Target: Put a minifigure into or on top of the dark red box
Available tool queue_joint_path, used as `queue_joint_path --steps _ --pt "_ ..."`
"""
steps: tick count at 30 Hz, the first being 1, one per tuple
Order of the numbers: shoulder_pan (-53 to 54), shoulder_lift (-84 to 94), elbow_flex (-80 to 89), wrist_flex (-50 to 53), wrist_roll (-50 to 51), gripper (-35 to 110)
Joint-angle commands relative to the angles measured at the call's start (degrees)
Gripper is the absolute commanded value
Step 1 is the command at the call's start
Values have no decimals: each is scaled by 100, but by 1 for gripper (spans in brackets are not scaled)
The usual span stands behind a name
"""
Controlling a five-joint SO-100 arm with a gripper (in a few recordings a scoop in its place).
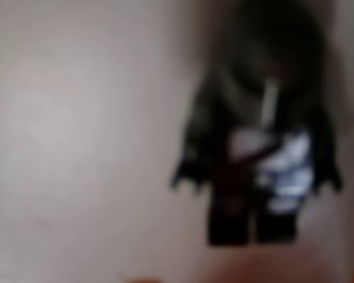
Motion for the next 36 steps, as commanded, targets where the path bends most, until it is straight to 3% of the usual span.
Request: queue_joint_path --steps 1,36 --pt "123 35 105 -70 132 16" --pt "114 -352 536 -809 158 15"
